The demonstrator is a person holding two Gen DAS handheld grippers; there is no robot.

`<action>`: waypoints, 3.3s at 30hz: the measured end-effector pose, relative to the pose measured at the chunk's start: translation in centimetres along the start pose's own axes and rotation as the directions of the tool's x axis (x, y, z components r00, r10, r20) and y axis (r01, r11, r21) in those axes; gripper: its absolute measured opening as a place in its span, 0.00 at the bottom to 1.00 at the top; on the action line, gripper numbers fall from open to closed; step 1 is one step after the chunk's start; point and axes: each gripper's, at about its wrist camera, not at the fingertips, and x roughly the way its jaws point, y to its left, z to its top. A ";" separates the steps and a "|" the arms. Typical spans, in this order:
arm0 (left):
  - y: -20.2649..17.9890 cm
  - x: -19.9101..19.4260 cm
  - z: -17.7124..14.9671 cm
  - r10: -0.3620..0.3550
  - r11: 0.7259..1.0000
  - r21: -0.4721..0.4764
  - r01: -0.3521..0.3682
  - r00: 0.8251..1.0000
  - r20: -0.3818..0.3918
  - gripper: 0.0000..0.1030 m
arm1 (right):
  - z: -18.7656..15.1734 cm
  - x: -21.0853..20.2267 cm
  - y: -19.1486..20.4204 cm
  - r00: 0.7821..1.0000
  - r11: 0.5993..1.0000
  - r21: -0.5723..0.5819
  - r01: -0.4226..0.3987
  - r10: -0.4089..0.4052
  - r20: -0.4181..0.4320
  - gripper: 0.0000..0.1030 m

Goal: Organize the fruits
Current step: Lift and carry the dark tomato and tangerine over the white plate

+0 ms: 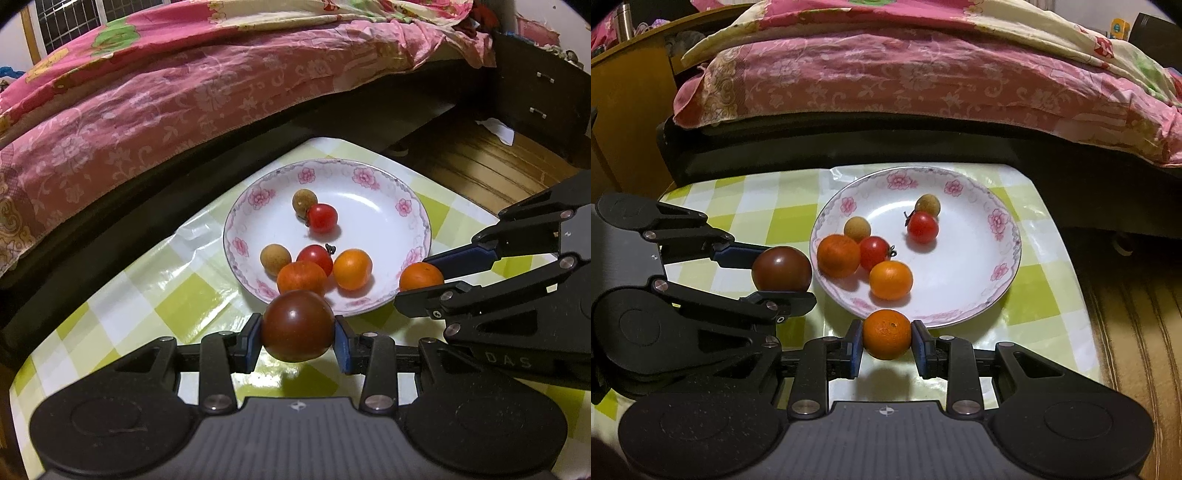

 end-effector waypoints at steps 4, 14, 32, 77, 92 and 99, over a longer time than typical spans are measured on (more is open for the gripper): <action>0.1 0.2 0.3 0.004 1.000 -0.007 -0.004 1.000 0.005 0.45 | 0.2 0.2 -0.2 1.000 1.000 0.007 0.004 -0.004 0.006 0.25; 0.3 1.2 1.2 0.010 1.000 -0.019 -0.010 1.000 0.017 0.45 | 1.5 0.4 -1.1 0.998 0.999 0.032 0.018 -0.020 0.058 0.25; 0.8 3.6 2.4 0.004 0.998 -0.056 -0.003 1.000 0.024 0.45 | 2.2 1.9 -2.2 0.997 0.996 0.086 0.036 -0.042 0.062 0.25; 1.2 5.2 3.4 0.055 0.997 -0.049 -0.051 0.996 0.077 0.44 | 2.8 5.1 -3.4 0.997 0.993 0.106 0.046 -0.053 0.059 0.27; 1.3 5.2 3.4 0.056 0.997 -0.057 -0.052 0.996 0.076 0.45 | 2.9 5.2 -3.4 0.997 0.993 0.104 0.048 -0.054 0.061 0.27; 1.4 5.4 3.5 0.056 0.996 -0.067 -0.051 0.996 0.073 0.46 | 2.9 5.2 -3.5 0.997 0.994 0.102 0.048 -0.054 0.061 0.28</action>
